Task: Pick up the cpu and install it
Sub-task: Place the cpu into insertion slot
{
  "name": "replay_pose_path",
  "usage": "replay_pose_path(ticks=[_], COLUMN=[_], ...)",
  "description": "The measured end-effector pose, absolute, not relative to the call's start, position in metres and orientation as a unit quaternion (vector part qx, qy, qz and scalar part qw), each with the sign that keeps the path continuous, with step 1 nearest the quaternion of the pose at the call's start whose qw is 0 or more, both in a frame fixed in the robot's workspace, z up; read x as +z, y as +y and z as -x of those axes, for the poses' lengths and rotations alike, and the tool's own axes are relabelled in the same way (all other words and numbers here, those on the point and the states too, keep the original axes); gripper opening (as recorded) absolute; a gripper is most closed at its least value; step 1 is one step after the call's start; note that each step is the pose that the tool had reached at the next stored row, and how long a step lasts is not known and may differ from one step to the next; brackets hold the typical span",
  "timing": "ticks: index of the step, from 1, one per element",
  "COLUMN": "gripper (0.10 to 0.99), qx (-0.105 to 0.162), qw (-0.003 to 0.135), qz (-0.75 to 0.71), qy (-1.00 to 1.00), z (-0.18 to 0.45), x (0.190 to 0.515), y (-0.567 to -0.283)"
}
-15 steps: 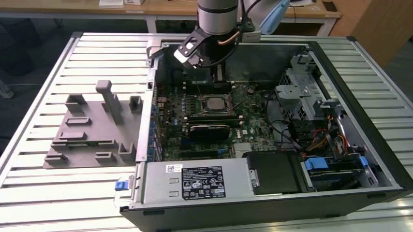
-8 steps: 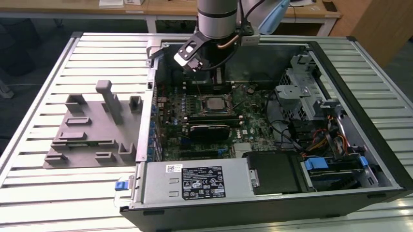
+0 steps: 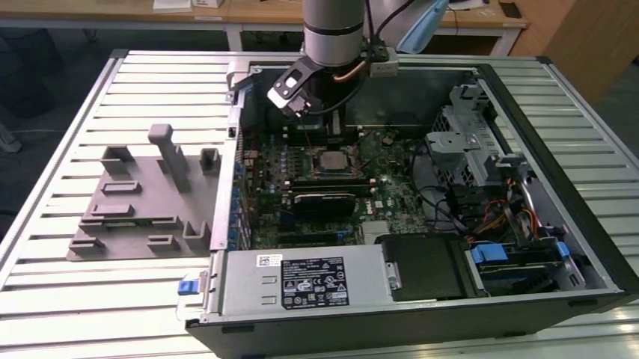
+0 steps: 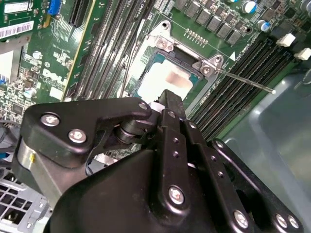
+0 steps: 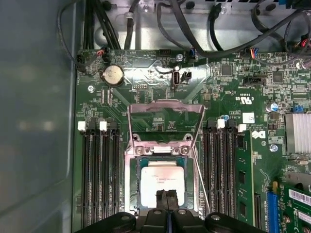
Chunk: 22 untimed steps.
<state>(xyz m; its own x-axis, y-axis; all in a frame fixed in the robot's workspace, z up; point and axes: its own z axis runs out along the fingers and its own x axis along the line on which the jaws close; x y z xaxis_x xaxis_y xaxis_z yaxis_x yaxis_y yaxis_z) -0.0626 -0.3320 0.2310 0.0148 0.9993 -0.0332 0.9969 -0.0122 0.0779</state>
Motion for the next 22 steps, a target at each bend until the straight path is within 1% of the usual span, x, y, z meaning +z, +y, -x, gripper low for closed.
replay_pose_path(ticks=[22], gripper=[0.106], qx=[0.015], qw=[0.040], qz=[-0.711], qy=[0.701], z=[0.059], x=[0.203], y=[-0.332])
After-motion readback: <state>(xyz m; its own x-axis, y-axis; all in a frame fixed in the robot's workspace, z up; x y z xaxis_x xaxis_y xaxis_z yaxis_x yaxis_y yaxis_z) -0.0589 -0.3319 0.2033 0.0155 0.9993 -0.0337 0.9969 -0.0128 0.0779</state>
